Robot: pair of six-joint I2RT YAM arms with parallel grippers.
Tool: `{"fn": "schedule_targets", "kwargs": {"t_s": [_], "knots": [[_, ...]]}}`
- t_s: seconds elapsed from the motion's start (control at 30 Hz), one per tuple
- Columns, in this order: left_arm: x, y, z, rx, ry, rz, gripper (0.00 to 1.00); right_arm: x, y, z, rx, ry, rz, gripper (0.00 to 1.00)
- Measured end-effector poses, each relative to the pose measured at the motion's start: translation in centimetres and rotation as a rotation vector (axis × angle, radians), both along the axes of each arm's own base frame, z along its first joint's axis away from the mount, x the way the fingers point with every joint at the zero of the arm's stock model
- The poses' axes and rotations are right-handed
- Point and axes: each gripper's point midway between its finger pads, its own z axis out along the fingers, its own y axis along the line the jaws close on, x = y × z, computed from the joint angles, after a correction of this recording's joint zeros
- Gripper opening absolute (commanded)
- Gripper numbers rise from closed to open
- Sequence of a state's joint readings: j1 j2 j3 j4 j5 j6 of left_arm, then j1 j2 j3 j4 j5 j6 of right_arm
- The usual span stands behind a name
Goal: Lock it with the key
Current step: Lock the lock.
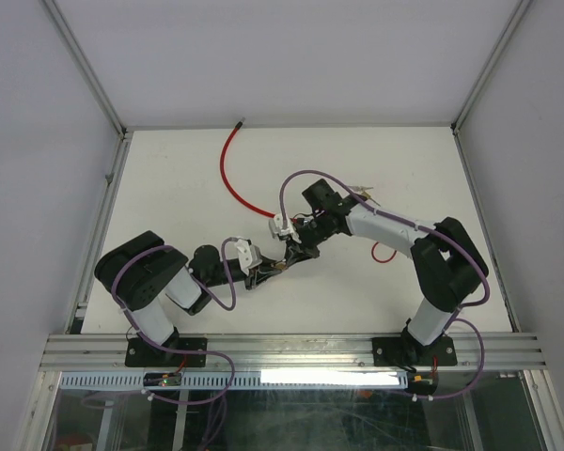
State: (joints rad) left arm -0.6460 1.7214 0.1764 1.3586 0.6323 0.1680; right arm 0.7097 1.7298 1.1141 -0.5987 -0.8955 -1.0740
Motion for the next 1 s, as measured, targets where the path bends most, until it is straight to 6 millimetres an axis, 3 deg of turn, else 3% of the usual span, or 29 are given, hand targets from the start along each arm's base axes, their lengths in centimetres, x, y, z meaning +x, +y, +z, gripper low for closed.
{"fn": "schedule_targets", "kwargs": {"t_s": [0.33,0.5,0.63,0.77,1.0], "knots": [[0.1,1.1,-0.2,-0.01,0.028,0.054,0.03,-0.1,2.4,0.5,0.057,0.022,0.006,0.0],[0.3,1.2,-0.1,-0.023,0.058,0.096,0.46,0.5,2.2,1.3,0.079,-0.015,0.004,0.0],[0.6,1.0,0.6,-0.056,0.089,0.134,0.65,0.4,2.0,1.8,0.103,-0.01,0.029,0.0],[1.2,1.1,3.0,-0.115,0.088,0.179,0.7,0.8,0.7,1.8,0.102,0.012,0.015,0.0],[0.6,2.0,9.1,-0.237,0.026,0.201,0.72,2.0,-3.1,2.1,0.056,0.087,-0.077,0.0]]}}
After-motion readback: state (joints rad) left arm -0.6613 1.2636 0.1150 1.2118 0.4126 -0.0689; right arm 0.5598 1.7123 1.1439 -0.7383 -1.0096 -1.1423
